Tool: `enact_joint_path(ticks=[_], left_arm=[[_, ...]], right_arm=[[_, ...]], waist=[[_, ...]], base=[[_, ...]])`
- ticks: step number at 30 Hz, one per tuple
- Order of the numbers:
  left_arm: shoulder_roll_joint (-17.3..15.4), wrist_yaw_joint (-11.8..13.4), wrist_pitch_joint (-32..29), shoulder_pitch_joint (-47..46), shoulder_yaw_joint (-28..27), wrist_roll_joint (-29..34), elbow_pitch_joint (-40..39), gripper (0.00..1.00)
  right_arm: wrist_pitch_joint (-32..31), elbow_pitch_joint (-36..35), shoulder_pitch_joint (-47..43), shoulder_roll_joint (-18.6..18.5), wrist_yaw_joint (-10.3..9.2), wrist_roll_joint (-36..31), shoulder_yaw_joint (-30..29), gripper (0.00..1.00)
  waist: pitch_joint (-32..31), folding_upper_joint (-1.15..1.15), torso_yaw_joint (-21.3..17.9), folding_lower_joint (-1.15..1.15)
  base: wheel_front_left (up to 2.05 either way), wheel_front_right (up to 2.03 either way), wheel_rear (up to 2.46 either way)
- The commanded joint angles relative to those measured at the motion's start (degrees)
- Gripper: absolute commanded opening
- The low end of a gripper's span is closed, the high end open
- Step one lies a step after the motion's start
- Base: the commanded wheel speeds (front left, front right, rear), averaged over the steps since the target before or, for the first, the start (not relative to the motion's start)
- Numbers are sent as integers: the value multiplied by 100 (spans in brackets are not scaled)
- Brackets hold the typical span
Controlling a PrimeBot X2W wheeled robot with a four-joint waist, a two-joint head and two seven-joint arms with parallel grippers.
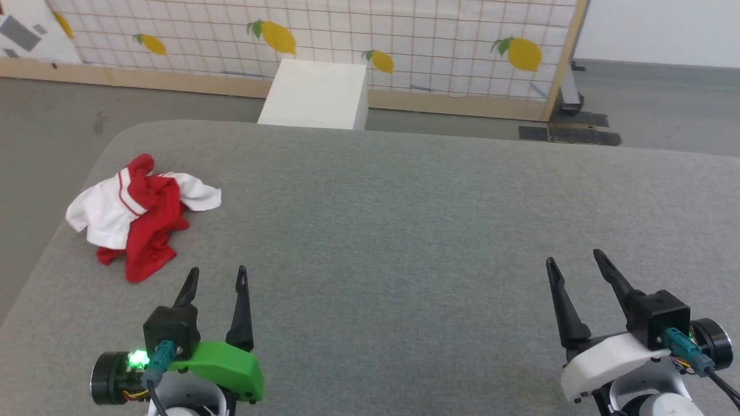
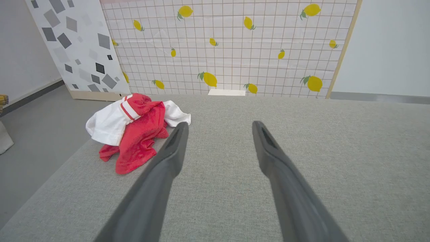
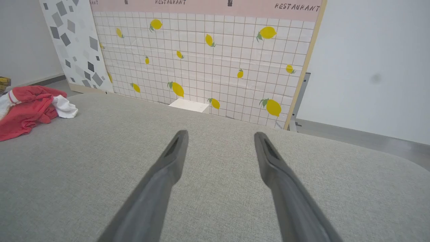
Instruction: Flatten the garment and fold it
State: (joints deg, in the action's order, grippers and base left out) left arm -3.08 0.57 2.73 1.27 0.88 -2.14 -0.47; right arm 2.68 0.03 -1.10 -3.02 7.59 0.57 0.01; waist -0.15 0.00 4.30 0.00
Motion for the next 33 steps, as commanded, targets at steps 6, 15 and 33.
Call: enact_joint_path(ticks=[6,15,33], left_arm=[[6,52,140,118,18,-111,-41,100],[7,72,247,150,24,-169,-53,100],[10,132,458,218,55,-260,-132,100]], right_arm=[[140,-63,-48,5,-3,60,32,100],[247,-75,-79,6,-3,110,64,100],[459,-92,-106,7,-5,153,103,100]], waist=[[-25,0,332,0],[-62,0,735,0],[-81,0,1476,0]], base=[[0,0,0],[0,0,0],[-1,-1,-1]])
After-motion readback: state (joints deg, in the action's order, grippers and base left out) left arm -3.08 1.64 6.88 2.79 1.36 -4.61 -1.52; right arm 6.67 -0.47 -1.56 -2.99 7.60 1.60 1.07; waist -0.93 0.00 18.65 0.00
